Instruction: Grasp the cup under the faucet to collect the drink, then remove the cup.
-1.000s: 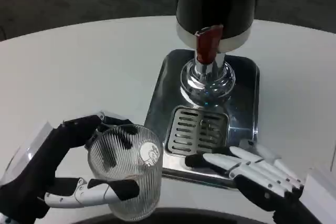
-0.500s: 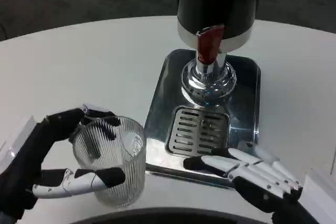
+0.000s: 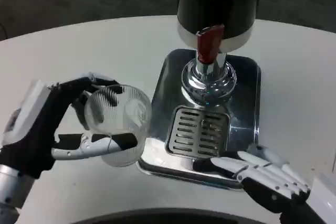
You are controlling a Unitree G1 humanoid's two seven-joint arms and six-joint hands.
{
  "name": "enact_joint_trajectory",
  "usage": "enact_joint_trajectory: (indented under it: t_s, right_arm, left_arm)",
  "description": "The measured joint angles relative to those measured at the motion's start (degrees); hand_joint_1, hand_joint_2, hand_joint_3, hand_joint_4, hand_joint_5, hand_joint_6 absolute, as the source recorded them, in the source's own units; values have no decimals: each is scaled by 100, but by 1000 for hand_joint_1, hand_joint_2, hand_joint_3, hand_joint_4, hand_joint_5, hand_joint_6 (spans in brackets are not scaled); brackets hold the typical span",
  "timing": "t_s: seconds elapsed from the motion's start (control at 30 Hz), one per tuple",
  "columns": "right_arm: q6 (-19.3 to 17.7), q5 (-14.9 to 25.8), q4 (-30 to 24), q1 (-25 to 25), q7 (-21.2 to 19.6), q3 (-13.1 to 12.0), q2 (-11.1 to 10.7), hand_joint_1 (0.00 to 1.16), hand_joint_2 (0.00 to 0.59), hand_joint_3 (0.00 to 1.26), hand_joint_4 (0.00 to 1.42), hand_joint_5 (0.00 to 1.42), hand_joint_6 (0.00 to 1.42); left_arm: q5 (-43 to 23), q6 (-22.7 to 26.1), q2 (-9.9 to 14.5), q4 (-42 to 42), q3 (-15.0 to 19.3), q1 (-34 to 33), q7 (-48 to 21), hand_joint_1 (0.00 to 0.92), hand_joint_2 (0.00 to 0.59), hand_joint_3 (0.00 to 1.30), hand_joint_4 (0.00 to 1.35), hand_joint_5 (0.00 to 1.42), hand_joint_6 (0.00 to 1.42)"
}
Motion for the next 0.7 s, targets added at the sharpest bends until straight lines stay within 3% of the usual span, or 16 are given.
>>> enact_joint_trajectory:
  t_s: [0.3, 0.7]
  right_arm:
    - [-110, 105, -13, 162, -2, -136, 97, 625, 456, 222, 206, 130, 1]
    - [-168, 220, -13, 319, -4, -348, 150, 620, 455, 227, 207, 130, 1]
  left_arm:
    - [569, -23, -149, 930, -589, -720, 539, 775, 0, 701, 784, 893, 979]
    - [979, 215, -550, 1814, -1204, -1585, 1228, 768, 0, 701, 784, 895, 979]
